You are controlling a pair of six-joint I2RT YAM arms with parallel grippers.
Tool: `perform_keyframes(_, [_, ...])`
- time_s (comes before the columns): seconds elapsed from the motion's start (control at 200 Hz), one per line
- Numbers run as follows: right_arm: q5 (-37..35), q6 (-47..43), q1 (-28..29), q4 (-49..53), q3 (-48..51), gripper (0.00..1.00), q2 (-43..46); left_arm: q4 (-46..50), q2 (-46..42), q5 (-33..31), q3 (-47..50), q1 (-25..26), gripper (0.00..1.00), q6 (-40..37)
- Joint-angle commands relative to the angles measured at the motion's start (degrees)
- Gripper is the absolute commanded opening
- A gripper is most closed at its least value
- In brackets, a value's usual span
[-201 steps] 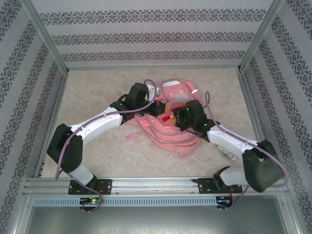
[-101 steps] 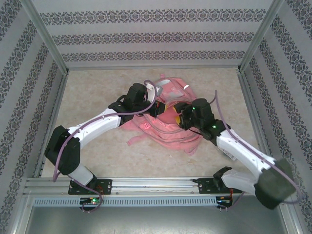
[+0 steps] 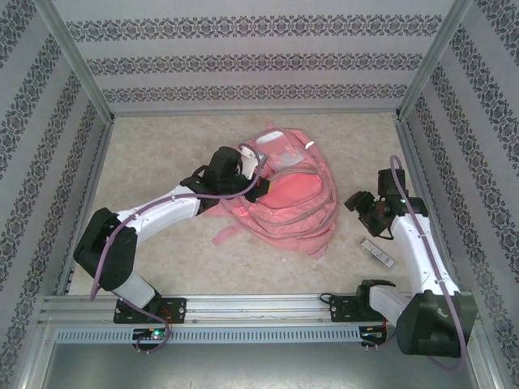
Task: Pack the student bag
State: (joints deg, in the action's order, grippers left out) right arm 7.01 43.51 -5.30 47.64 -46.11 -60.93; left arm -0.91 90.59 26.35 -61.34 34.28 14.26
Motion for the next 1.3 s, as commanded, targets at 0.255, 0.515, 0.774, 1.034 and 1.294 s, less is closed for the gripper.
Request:
perform_keyframes(0.255, [-11.00,31.35,-7.20,16.20,9.99,0.85,4.39,-2.41,-2.52,1.72,5.92,-6.49,0.00,-0.68])
perform_keyframes(0.515, [-8.53,37.91,-12.09,9.24,13.85,0.98,6.02,-1.75,-2.24,4.09,5.66,-6.56,0.00,-0.35])
perform_keyframes(0.774, [-5.29,38.96,-17.76,-3.91,17.85,0.96,-2.33,-2.79,-2.83,4.83,6.16,-6.60,0.00,0.62])
perform_keyframes(1.034, [-4.15,36.52,-19.65,-13.50,18.85,0.90,-11.85,-1.46,-3.48,4.64,5.25,-6.59,0.00,-0.16])
perform_keyframes(1.294, [-4.76,31.34,-19.57,-14.94,17.46,0.59,-12.59,-1.89,-3.83,4.61,5.15,-6.54,0.00,0.77])
